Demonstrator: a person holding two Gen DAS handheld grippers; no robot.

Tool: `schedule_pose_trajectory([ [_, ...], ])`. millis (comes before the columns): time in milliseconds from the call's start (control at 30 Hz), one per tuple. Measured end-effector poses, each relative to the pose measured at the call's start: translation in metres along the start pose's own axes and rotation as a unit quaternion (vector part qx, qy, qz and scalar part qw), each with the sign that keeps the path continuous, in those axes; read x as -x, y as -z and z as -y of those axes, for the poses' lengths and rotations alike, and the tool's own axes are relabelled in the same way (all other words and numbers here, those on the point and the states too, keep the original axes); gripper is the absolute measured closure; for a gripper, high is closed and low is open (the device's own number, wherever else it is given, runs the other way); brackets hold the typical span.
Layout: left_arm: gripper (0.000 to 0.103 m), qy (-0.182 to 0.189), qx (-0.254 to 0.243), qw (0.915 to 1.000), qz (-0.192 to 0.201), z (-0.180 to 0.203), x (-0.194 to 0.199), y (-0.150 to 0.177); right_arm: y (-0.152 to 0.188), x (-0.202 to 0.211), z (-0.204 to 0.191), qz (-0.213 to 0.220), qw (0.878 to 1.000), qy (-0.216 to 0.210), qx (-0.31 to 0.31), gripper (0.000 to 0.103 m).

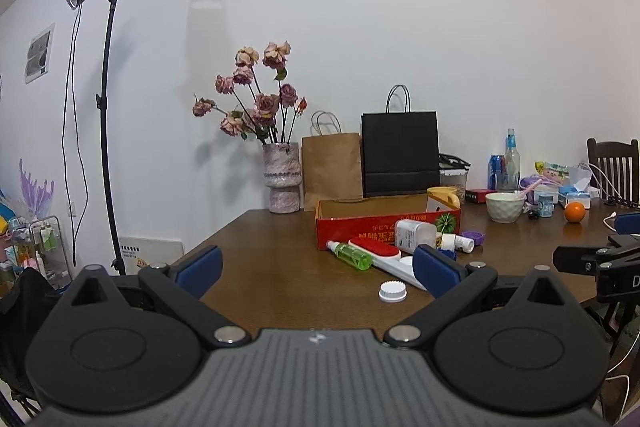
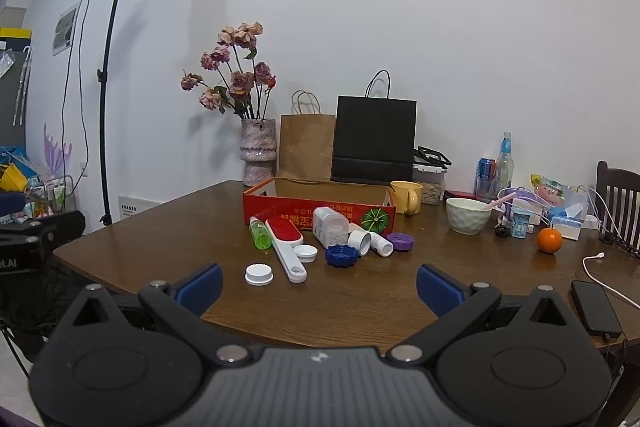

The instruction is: Organize rigid objects

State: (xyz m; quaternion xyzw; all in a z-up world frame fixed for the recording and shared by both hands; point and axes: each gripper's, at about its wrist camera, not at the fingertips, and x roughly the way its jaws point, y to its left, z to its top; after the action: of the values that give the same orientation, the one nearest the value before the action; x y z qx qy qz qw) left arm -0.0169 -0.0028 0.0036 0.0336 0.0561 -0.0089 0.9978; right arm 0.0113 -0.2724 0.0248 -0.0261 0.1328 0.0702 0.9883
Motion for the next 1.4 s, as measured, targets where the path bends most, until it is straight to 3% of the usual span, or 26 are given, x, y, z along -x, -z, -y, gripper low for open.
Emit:
schedule_pose_trajectory([
  [1400, 0.0, 0.002, -0.005, 1.0, 0.006, 0.0006, -0.0006, 0.0025, -0.0003, 0.0048, -0.0026, 0.019, 1.0, 0.0, 0.006, 0.0],
])
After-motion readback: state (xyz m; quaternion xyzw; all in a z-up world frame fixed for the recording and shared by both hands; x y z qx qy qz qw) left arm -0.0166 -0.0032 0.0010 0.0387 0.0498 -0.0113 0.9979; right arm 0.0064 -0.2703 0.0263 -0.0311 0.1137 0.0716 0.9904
